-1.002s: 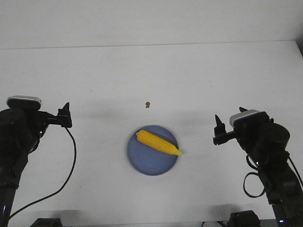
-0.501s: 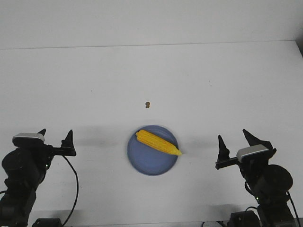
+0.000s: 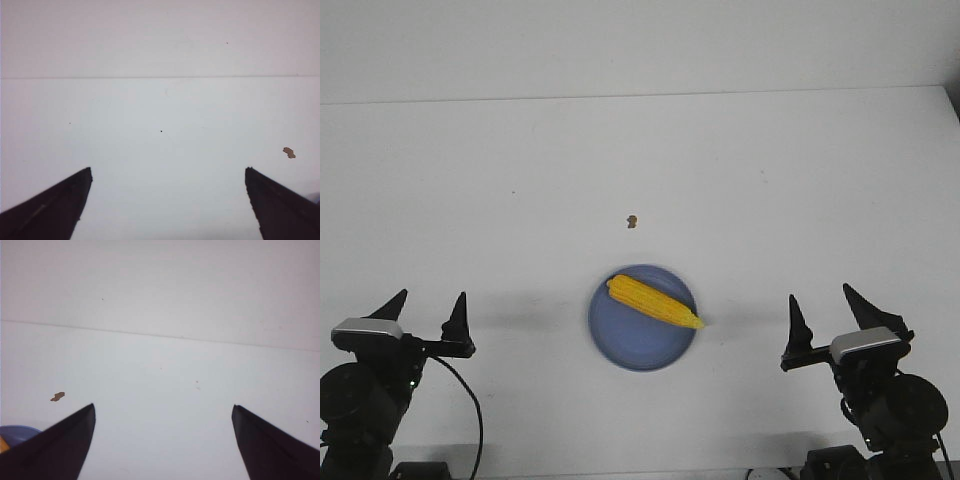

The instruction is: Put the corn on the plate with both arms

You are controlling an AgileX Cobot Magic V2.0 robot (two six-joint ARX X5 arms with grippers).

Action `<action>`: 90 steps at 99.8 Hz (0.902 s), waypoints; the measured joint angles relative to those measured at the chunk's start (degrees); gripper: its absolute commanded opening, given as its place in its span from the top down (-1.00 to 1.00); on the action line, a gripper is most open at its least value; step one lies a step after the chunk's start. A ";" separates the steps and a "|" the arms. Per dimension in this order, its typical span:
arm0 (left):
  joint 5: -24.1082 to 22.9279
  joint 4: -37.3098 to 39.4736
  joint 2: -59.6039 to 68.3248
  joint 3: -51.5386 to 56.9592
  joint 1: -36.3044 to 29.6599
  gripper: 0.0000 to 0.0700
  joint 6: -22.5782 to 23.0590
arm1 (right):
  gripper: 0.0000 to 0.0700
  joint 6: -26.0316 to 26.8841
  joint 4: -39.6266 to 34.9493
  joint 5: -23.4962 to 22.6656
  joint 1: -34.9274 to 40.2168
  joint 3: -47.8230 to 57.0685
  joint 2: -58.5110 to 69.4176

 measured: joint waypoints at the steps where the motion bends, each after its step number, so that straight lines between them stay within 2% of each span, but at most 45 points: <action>1: 0.02 -0.04 -0.04 0.00 0.00 -0.78 0.00 | -0.61 0.02 0.00 0.00 0.00 0.00 -0.02; 45: 0.02 -0.50 -0.77 0.00 0.00 -0.77 -0.20 | -0.61 0.02 -0.02 0.00 0.00 0.00 -0.02; 52: 0.02 -0.50 -0.77 0.00 0.00 -0.72 -0.20 | -0.39 0.02 -0.02 0.00 0.00 0.00 -0.02; 58: 0.00 -0.50 -0.77 0.00 0.00 -0.49 -0.20 | -0.03 0.07 -0.02 0.00 0.00 0.00 -0.02; 68: 0.02 -0.55 -0.77 0.00 0.00 0.09 -0.20 | 0.52 0.15 -0.02 0.00 0.00 0.00 -0.02; 84: 0.00 -0.96 -0.77 0.00 0.00 0.80 -0.20 | 0.95 0.15 -0.02 0.00 0.00 0.00 -0.02; 87: 0.02 -0.98 -0.77 0.00 0.00 0.96 -0.20 | 0.96 0.15 -0.02 0.00 0.00 0.00 -0.02; 90: 0.00 -0.98 -0.77 0.00 0.00 1.00 -0.22 | 0.96 0.15 -0.02 0.00 0.00 0.00 -0.02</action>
